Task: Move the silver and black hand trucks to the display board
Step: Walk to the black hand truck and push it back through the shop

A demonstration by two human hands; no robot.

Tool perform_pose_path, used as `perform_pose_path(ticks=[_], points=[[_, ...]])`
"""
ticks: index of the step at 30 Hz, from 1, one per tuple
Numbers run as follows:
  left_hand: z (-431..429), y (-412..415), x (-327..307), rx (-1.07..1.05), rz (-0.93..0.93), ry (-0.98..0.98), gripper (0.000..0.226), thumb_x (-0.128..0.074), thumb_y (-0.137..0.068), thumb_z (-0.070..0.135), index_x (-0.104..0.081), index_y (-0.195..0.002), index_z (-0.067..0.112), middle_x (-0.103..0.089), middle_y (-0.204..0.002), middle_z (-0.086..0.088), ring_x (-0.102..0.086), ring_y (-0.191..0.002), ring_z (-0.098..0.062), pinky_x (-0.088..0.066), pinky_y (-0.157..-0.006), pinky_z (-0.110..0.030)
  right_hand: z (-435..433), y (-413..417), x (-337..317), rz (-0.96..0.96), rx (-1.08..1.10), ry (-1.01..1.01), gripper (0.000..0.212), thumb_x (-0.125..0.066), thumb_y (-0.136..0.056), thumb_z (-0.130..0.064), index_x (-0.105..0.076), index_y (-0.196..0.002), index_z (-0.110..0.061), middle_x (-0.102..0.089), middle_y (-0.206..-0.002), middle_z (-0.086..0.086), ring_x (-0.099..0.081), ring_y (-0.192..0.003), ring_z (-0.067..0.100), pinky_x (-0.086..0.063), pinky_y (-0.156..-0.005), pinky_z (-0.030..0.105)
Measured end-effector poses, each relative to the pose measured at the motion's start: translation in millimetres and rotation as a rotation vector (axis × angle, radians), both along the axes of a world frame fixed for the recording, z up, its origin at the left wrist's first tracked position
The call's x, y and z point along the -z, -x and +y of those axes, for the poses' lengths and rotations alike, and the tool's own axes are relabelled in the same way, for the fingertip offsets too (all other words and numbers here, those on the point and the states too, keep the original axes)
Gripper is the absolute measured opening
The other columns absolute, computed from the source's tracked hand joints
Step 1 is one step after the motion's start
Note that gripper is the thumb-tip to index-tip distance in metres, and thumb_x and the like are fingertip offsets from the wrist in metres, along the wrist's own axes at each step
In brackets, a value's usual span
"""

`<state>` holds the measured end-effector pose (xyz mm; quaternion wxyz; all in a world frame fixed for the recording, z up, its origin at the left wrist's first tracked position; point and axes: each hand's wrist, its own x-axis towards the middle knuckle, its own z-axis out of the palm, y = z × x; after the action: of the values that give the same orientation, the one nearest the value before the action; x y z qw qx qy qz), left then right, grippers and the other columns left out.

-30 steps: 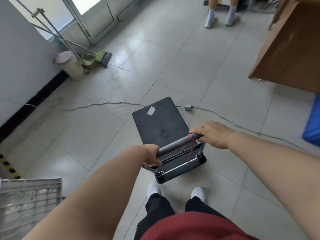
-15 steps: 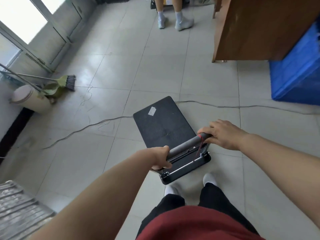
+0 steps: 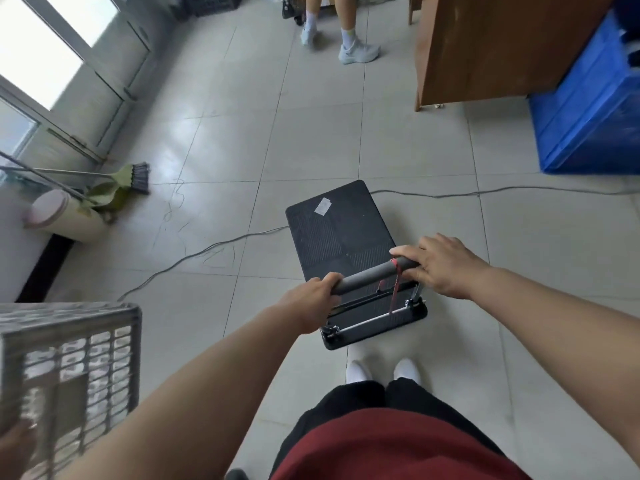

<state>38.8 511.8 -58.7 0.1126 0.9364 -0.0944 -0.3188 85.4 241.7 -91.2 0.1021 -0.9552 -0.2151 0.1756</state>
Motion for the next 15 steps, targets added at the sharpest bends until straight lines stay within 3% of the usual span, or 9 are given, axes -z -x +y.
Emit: perform_pose_path(ticks=[4, 7, 9, 12, 15], points=[[-8.2, 10.4, -5.7, 0.044, -0.100, -0.084, 0.042, -0.040, -0.098, 0.027, -0.028, -0.136, 0.039, -0.055, -0.108, -0.004, -0.057, -0.088, -0.027, -0.040, -0.065, -0.037, 0.7, 11.3, 0.2, -0.011, 0.048, -0.050, 0.049, -0.046, -0.089, -0.053, -0.037, -0.136, -0.042, -0.037, -0.098, -0.007, -0.043, -0.105, 0.020, -0.034, -0.092, 0.035], [-13.6, 17.2, -8.6, 0.169, -0.148, -0.179, 0.075, -0.043, -0.091, 0.008, -0.007, -0.147, 0.042, -0.053, -0.113, -0.004, -0.056, -0.093, -0.028, -0.042, -0.066, -0.038, 6.2, 24.3, 0.7, -0.032, 0.087, -0.036, 0.047, -0.048, -0.089, -0.049, -0.039, -0.134, -0.038, -0.043, -0.102, -0.003, -0.042, -0.105, 0.021, -0.035, -0.094, 0.036], [-9.0, 17.7, -11.5, 0.241, -0.150, -0.189, 0.090, -0.045, -0.088, 0.002, 0.006, -0.149, 0.043, -0.051, -0.110, -0.005, -0.056, -0.084, -0.028, -0.043, -0.064, -0.039, 11.5, 30.0, -0.6, -0.033, 0.112, -0.024, 0.039, -0.047, -0.090, -0.049, -0.042, -0.127, -0.039, -0.041, -0.097, -0.005, -0.042, -0.102, 0.020, -0.035, -0.094, 0.035], [5.5, 17.9, -12.9, 0.347, -0.174, -0.207, 0.095, -0.047, -0.090, 0.002, 0.018, -0.147, 0.042, -0.051, -0.106, -0.007, -0.053, -0.068, -0.026, -0.043, -0.058, -0.038, 26.0, 42.9, -2.4, -0.022, 0.175, -0.035, 0.032, -0.047, -0.090, -0.049, -0.045, -0.119, -0.039, -0.043, -0.098, -0.006, -0.042, -0.101, 0.019, -0.034, -0.094, 0.033], [21.1, 22.9, -14.6, 0.406, -0.177, -0.226, 0.092, -0.044, -0.093, 0.004, 0.021, -0.146, 0.042, -0.051, -0.105, -0.008, -0.052, -0.065, -0.025, -0.042, -0.056, -0.037, 47.5, 64.0, -2.9, -0.035, 0.253, -0.059, 0.031, -0.050, -0.089, -0.048, -0.048, -0.118, -0.038, -0.045, -0.099, -0.005, -0.042, -0.101, 0.019, -0.035, -0.094, 0.033]])
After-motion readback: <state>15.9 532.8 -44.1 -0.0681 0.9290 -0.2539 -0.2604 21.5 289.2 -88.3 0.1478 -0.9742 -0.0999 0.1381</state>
